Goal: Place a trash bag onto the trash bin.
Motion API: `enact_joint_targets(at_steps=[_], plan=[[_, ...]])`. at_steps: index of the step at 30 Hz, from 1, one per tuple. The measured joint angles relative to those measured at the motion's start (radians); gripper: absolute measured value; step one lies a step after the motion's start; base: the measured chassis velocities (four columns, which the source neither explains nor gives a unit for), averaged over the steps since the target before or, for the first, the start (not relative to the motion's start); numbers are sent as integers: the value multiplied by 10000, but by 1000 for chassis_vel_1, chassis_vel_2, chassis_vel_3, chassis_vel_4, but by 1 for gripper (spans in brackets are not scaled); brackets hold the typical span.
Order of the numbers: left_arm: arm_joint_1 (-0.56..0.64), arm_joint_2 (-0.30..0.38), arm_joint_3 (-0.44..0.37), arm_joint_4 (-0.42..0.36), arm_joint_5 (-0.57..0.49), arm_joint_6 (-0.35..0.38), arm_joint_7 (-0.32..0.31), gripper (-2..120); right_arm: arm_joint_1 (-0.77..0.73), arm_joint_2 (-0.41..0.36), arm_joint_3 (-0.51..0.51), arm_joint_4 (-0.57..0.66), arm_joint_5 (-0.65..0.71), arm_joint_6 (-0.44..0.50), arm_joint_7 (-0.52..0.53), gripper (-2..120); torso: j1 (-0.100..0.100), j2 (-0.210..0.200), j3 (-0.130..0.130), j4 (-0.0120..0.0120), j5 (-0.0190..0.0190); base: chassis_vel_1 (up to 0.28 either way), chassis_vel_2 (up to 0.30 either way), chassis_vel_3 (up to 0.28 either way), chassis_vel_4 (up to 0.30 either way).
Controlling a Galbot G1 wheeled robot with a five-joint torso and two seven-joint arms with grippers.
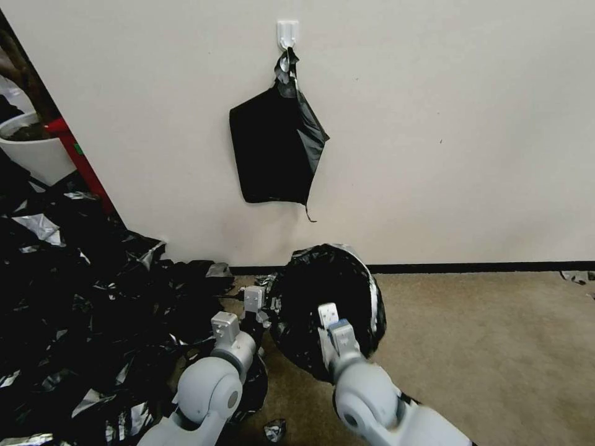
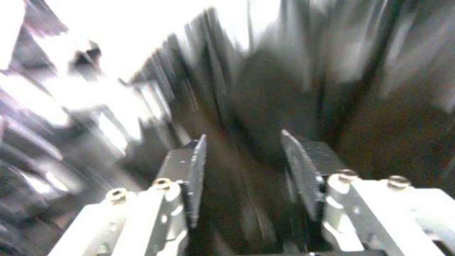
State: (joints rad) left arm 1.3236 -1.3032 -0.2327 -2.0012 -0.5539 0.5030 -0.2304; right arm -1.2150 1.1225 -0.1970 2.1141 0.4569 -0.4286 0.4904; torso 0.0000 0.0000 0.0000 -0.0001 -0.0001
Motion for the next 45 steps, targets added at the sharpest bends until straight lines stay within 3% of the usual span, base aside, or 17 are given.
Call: enact_joint_targets(at_steps=[2, 3, 5, 10, 14, 19, 21, 24, 25, 31, 36, 38, 39, 40, 42, 43, 45], plan=[[-137, -37, -92, 10, -699, 741, -716, 2, -321, 17, 437, 354, -954, 1211, -790, 57, 0, 0, 0, 0, 0, 0, 0, 0, 0], [-137, -37, -92, 10, -699, 741, -716, 2, -321, 17, 437, 354, -954, 1211, -790, 57, 0, 0, 0, 0, 0, 0, 0, 0, 0], [-277, -85, -276, 52, -2040, 1680, -1842, 2, -662, 329, 1198, 403, -2969, 3030, -1649, 68, 0, 0, 0, 1, 0, 0, 0, 0, 0], [-327, -209, -485, 298, -3354, 2308, -2763, 2, -889, 1042, 1932, 349, -4388, 3782, -1797, 84, 0, 0, 0, 1, 0, 0, 0, 0, 0], [-268, -372, -505, 475, -3750, 2323, -3118, 3, -1049, 1466, 2090, 301, -4381, 3721, -1462, 98, 0, 0, 0, 1, 0, 0, 0, 0, 0], [-115, -451, -458, 408, -3635, 2322, -3113, 21, -1265, 1523, 2087, 265, -4232, 3596, -1335, 100, 0, 0, 0, 1, 0, 0, 0, 0, 0], [-93, -448, -450, 382, -3584, 2322, -3088, 23, -1276, 1523, 2087, 263, -4223, 3590, -1331, 100, 0, 0, 0, 1, 0, 0, 0, 0, 0], [170, -323, -385, 133, -2940, 2194, -2707, 40, -1294, 1516, 2109, 228, -4072, 3537, -1266, 100, 1, 0, 0, 2, 0, 0, 0, 0, 0], [170, -323, -385, 133, -2940, 2194, -2707, 40, -1294, 1516, 2109, 228, -4072, 3537, -1266, 100, 1, 0, 0, 2, 0, 0, 0, 0, 0], [773, 30, -437, -520, -2499, 1909, -2628, 67, -1217, 1551, 2239, 36, -3848, 3653, -1135, 100, 0, 0, 0, 2, 0, 0, 0, 0, 0], [1071, 196, -444, -1034, -2353, 1687, -2468, 81, -1121, 1648, 2544, -270, -3560, 3969, -1088, 100, 0, 0, 0, 2, 1, 0, 0, 0, 0], [1184, 237, -497, -1211, -2111, 1104, -2063, 86, -1103, 1713, 2794, -451, -3498, 4264, -1069, 100, 0, 0, 0, 1, 0, 0, 0, 0, 0], [1259, 257, -623, -1234, -1445, -373, -1425, 95, -1128, 1775, 3087, -601, -3560, 4535, -1055, 100, 0, 0, 0, 4, 2, 0, 0, 0, 0], [1259, 257, -623, -1234, -1445, -373, -1425, 95, -1128, 1775, 3087, -601, -3560, 4535, -1055, 100, 0, 0, 0, 4, 2, 0, 0, 0, 0], [879, 256, -1122, -715, 232, -3436, -230, 99, -1297, 1961, 4052, -796, -4299, 4764, -1369, 100, 0, 0, 0, 5, 0, 0, 0, 0, 0], [879, 256, -1122, -715, 232, -3436, -230, 99, -1297, 1961, 4052, -796, -4299, 4764, -1369, 100, 0, 0, 0, 5, 0, 0, 0, 0, 0], [112, 291, -1733, -281, 1315, -4680, 383, 100, -1489, 2366, 5028, -1099, -4961, 4994, -1787, 100, 0, 0, 1, -2, 2, 0, 0, 0, 0]])
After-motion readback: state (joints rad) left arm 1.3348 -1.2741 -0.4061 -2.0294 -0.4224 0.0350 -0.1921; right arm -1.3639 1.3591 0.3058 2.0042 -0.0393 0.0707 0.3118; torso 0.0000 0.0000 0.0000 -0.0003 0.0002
